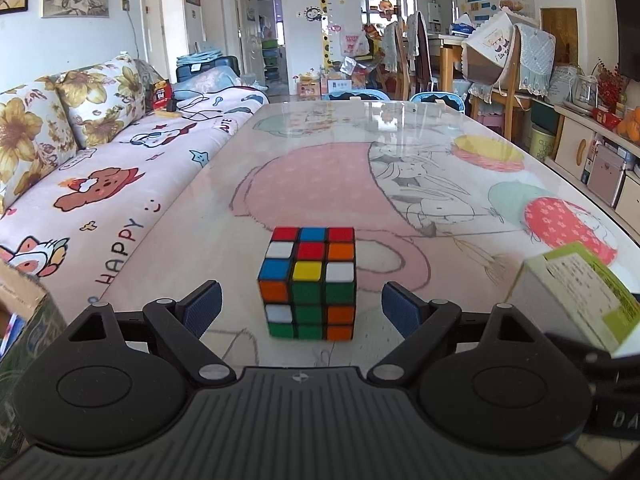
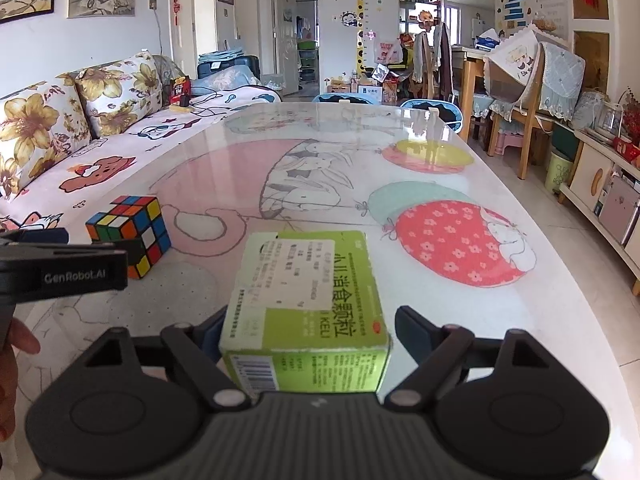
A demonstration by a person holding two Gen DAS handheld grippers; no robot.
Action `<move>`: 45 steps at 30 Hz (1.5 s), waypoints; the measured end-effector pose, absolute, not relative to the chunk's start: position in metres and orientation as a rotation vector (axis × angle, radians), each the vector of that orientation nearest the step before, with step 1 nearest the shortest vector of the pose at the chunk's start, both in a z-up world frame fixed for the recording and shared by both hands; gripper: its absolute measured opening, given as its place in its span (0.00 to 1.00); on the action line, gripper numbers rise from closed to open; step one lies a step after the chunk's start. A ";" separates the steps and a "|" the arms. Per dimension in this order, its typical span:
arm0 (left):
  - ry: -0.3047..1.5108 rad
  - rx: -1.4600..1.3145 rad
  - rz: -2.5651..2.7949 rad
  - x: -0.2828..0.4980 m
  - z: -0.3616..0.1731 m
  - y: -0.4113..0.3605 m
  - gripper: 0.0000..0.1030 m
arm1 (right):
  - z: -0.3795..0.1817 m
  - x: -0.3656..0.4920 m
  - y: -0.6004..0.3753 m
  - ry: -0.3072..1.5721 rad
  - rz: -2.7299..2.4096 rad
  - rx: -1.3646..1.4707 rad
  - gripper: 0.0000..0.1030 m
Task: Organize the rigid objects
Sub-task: 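Grasp the Rubik's cube with the left gripper while the right gripper holds the green box, then carry the Rubik's cube and green medicine box over the cardboard box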
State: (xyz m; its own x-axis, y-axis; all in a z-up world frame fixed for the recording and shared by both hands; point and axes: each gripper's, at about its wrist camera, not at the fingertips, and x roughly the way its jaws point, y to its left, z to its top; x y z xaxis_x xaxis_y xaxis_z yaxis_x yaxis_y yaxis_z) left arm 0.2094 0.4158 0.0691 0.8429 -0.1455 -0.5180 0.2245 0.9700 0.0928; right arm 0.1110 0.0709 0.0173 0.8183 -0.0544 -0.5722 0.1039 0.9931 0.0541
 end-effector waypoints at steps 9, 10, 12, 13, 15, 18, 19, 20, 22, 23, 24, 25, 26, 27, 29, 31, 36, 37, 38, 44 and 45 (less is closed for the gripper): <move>0.588 0.207 -0.168 0.230 0.056 0.413 0.79 | 0.013 0.114 0.074 0.614 -0.096 0.050 0.84; 0.596 0.195 -0.173 0.233 0.056 0.415 0.66 | 0.012 0.115 0.075 0.612 -0.098 0.045 0.84; 0.600 0.176 -0.160 0.233 0.057 0.419 0.64 | 0.012 0.116 0.076 0.609 -0.102 0.032 0.83; 0.602 0.168 -0.155 0.233 0.057 0.421 0.64 | 0.012 0.117 0.077 0.612 -0.100 0.028 0.81; 0.604 0.158 -0.150 0.233 0.058 0.422 0.64 | 0.012 0.118 0.079 0.609 -0.091 0.028 0.75; 0.596 0.172 -0.130 0.227 0.058 0.419 0.63 | 0.013 0.118 0.081 0.607 -0.090 0.015 0.69; 0.593 0.174 -0.125 0.226 0.059 0.420 0.63 | 0.013 0.118 0.081 0.605 -0.088 0.015 0.69; 0.593 0.174 -0.120 0.224 0.059 0.422 0.63 | 0.013 0.118 0.081 0.603 -0.087 0.018 0.69; 0.592 0.172 -0.107 0.219 0.060 0.425 0.63 | 0.013 0.118 0.080 0.599 -0.087 0.024 0.68; 0.590 0.172 -0.101 0.216 0.060 0.426 0.63 | 0.013 0.118 0.080 0.599 -0.087 0.024 0.68; 0.586 0.174 -0.093 0.213 0.060 0.428 0.63 | 0.013 0.118 0.080 0.598 -0.087 0.023 0.68; 0.582 0.178 -0.087 0.210 0.061 0.430 0.63 | 0.013 0.117 0.080 0.595 -0.088 0.020 0.68; 0.579 0.182 -0.080 0.206 0.061 0.431 0.63 | 0.014 0.117 0.082 0.592 -0.089 0.015 0.68; 0.578 0.184 -0.075 0.203 0.062 0.432 0.63 | 0.014 0.116 0.083 0.589 -0.089 0.008 0.68; 0.582 0.182 -0.064 0.197 0.063 0.437 0.63 | 0.014 0.114 0.086 0.584 -0.090 -0.006 0.68; 0.584 0.179 -0.051 0.190 0.065 0.439 0.63 | 0.014 0.112 0.089 0.575 -0.098 -0.024 0.68; 0.583 0.175 -0.032 0.170 0.071 0.446 0.63 | 0.014 0.106 0.097 0.569 -0.114 -0.038 0.68; 0.584 0.174 -0.030 0.166 0.073 0.450 0.63 | 0.014 0.105 0.099 0.569 -0.119 -0.038 0.68; 0.586 0.175 -0.028 0.161 0.074 0.451 0.63 | 0.014 0.103 0.101 0.569 -0.121 -0.038 0.68; 0.593 0.164 -0.026 0.141 0.080 0.466 0.63 | 0.013 0.087 0.118 0.590 -0.106 -0.055 0.67; 0.593 0.164 -0.026 0.139 0.081 0.467 0.63 | 0.013 0.083 0.121 0.593 -0.103 -0.057 0.67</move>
